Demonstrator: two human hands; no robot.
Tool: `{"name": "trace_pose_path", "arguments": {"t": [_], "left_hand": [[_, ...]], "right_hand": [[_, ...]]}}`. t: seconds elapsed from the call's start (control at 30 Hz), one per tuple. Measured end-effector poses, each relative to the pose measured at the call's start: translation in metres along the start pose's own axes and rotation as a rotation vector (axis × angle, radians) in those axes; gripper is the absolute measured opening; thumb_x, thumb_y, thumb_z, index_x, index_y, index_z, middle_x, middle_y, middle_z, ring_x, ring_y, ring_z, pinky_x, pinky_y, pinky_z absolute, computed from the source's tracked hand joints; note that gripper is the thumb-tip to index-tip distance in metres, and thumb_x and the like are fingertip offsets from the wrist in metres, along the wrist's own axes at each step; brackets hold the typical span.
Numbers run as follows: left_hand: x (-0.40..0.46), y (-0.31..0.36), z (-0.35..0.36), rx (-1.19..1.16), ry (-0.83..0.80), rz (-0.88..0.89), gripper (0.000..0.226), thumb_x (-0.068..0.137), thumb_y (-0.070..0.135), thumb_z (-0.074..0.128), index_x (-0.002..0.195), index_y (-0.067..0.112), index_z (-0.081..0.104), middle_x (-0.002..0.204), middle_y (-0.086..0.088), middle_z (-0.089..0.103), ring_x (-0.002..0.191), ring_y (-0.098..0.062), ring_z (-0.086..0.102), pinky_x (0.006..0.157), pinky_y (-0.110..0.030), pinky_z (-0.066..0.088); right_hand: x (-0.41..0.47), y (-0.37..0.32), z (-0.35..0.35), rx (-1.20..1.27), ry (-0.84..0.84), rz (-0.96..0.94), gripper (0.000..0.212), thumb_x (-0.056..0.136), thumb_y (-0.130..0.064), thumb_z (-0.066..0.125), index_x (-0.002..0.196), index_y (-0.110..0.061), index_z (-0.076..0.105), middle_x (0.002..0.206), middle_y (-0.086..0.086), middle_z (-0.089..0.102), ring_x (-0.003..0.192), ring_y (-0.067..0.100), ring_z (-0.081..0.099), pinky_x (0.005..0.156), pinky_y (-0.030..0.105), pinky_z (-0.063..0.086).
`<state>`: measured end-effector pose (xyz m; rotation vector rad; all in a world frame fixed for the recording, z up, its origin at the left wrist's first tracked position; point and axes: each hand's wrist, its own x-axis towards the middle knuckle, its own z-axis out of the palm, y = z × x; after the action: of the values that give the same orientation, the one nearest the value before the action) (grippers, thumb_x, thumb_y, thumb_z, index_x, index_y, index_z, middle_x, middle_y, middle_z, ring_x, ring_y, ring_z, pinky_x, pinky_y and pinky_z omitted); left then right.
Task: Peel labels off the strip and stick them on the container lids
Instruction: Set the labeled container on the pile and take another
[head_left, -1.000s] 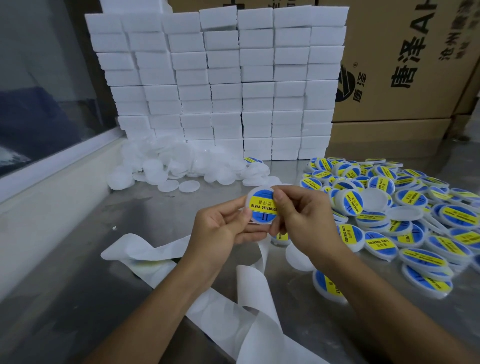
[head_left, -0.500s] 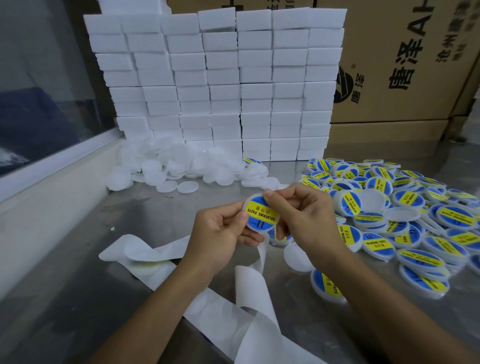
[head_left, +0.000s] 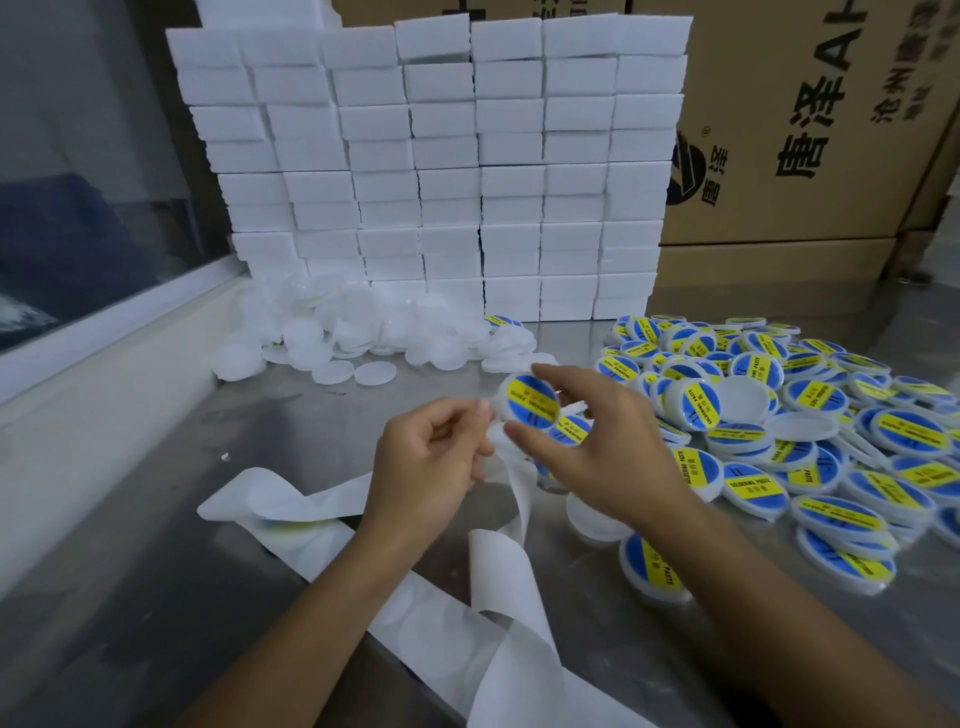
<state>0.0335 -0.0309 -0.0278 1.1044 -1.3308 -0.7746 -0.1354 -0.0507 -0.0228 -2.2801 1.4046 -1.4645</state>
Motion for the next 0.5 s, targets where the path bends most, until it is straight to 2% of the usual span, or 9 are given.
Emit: {"name": "trace_pose_path", "arguments": {"t": [0.07, 0.13, 0.27, 0.37, 0.43, 0.5], "left_hand": [[0.001, -0.008, -0.001, 0.158, 0.047, 0.073, 0.016, 0.086, 0.031, 0.07, 0.072, 0.024, 0.066, 0.048, 0.0, 0.052, 0.046, -0.011, 0.048, 0.051, -0.025, 0.043], [-0.001, -0.014, -0.001, 0.291, 0.018, 0.093, 0.025, 0.079, 0.044, 0.073, 0.072, 0.024, 0.061, 0.042, 0.006, 0.045, 0.042, -0.006, 0.04, 0.05, -0.019, 0.039], [-0.007, -0.016, 0.005, 0.441, -0.068, 0.007, 0.048, 0.061, 0.074, 0.063, 0.076, 0.029, 0.053, 0.05, 0.01, 0.06, 0.047, -0.004, 0.052, 0.061, -0.03, 0.05], [-0.007, -0.017, 0.006, 0.508, -0.076, -0.025, 0.039, 0.066, 0.061, 0.074, 0.084, 0.034, 0.054, 0.065, 0.017, 0.067, 0.062, -0.004, 0.059, 0.064, -0.027, 0.05], [-0.007, -0.017, 0.006, 0.508, -0.1, -0.049, 0.031, 0.071, 0.042, 0.079, 0.096, 0.039, 0.061, 0.078, 0.017, 0.068, 0.064, -0.006, 0.06, 0.06, -0.015, 0.046], [-0.005, -0.017, 0.005, 0.448, -0.102, -0.09, 0.04, 0.074, 0.025, 0.079, 0.11, 0.035, 0.065, 0.081, 0.013, 0.067, 0.061, -0.004, 0.063, 0.053, -0.006, 0.043]], "right_hand": [[0.004, 0.015, -0.007, -0.085, 0.041, 0.082, 0.038, 0.076, -0.034, 0.081, 0.109, -0.019, 0.071, 0.116, -0.002, 0.062, 0.095, 0.01, 0.06, 0.086, 0.029, 0.048], [0.007, 0.029, -0.016, -0.166, 0.069, 0.173, 0.03, 0.077, -0.033, 0.08, 0.101, -0.018, 0.071, 0.117, 0.001, 0.057, 0.094, 0.016, 0.06, 0.082, 0.035, 0.05], [0.011, 0.053, -0.03, -0.359, 0.153, 0.296, 0.023, 0.082, -0.033, 0.075, 0.093, -0.014, 0.067, 0.106, 0.007, 0.061, 0.089, 0.028, 0.06, 0.081, 0.046, 0.049], [0.009, 0.069, -0.039, -0.419, 0.239, 0.359, 0.021, 0.085, -0.028, 0.071, 0.095, -0.01, 0.067, 0.111, 0.012, 0.061, 0.085, 0.034, 0.061, 0.079, 0.048, 0.049], [0.007, 0.079, -0.041, -0.481, 0.248, 0.393, 0.02, 0.087, -0.025, 0.068, 0.098, -0.009, 0.068, 0.111, 0.014, 0.062, 0.082, 0.035, 0.061, 0.076, 0.047, 0.05], [0.005, 0.087, -0.042, -0.494, 0.253, 0.431, 0.02, 0.088, -0.023, 0.067, 0.101, -0.007, 0.067, 0.11, 0.015, 0.063, 0.082, 0.036, 0.061, 0.074, 0.045, 0.05]]}}
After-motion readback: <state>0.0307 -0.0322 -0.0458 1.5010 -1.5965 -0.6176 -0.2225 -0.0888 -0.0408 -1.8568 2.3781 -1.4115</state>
